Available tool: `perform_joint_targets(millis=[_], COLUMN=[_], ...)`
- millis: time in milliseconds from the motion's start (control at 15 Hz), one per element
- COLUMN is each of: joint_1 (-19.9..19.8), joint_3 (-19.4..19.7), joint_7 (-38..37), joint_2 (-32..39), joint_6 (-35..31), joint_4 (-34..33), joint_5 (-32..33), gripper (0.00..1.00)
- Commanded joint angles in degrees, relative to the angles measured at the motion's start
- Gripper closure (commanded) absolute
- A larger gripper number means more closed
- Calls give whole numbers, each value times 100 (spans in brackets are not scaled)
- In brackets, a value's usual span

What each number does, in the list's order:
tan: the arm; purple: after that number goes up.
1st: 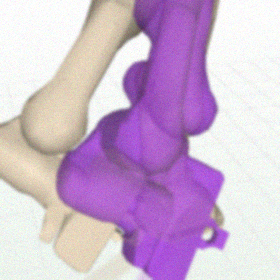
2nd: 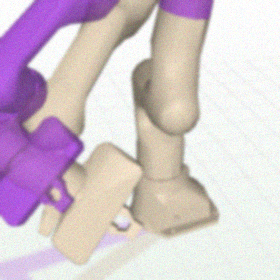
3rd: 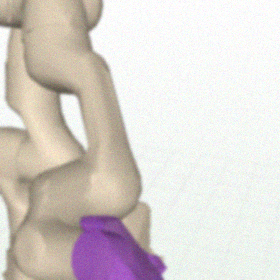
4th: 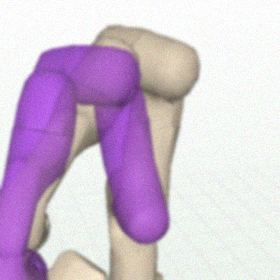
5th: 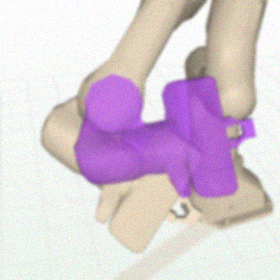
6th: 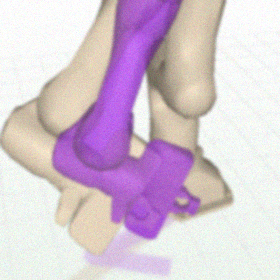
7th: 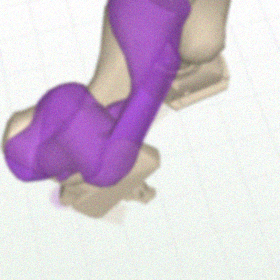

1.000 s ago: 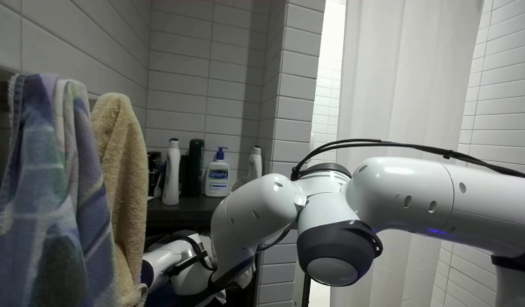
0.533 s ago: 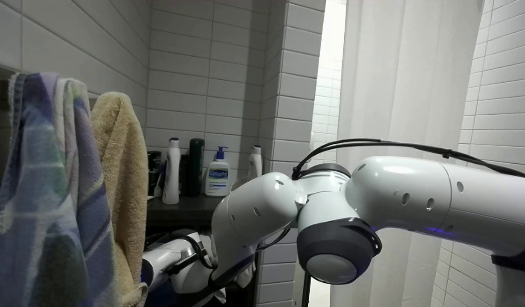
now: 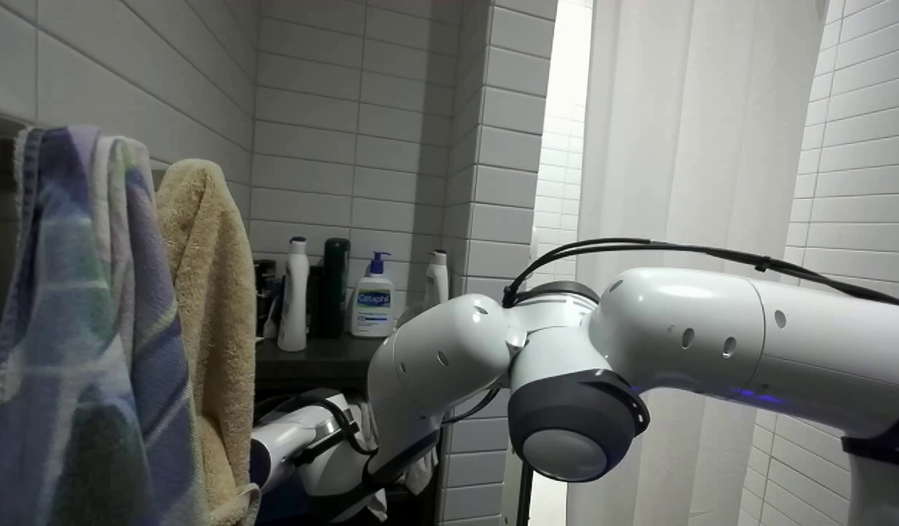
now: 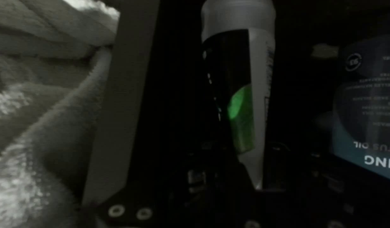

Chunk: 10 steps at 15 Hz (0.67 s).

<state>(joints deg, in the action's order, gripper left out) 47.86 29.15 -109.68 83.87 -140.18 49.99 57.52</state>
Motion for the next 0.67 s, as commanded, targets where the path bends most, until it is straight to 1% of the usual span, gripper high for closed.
perform_joint_targets(millis=[0, 133, 200, 600], joint_1=[-93, -55, -18, 118], joint_3=[-114, -100, -85, -55], joint_7=[-52, -79, -76, -36], joint_2=[0, 0, 0, 0], joint_6=[51, 9, 6, -5], joint_4=[-119, -113, -107, -95], joint_5=[188, 144, 132, 59], gripper=[96, 99, 97, 97])
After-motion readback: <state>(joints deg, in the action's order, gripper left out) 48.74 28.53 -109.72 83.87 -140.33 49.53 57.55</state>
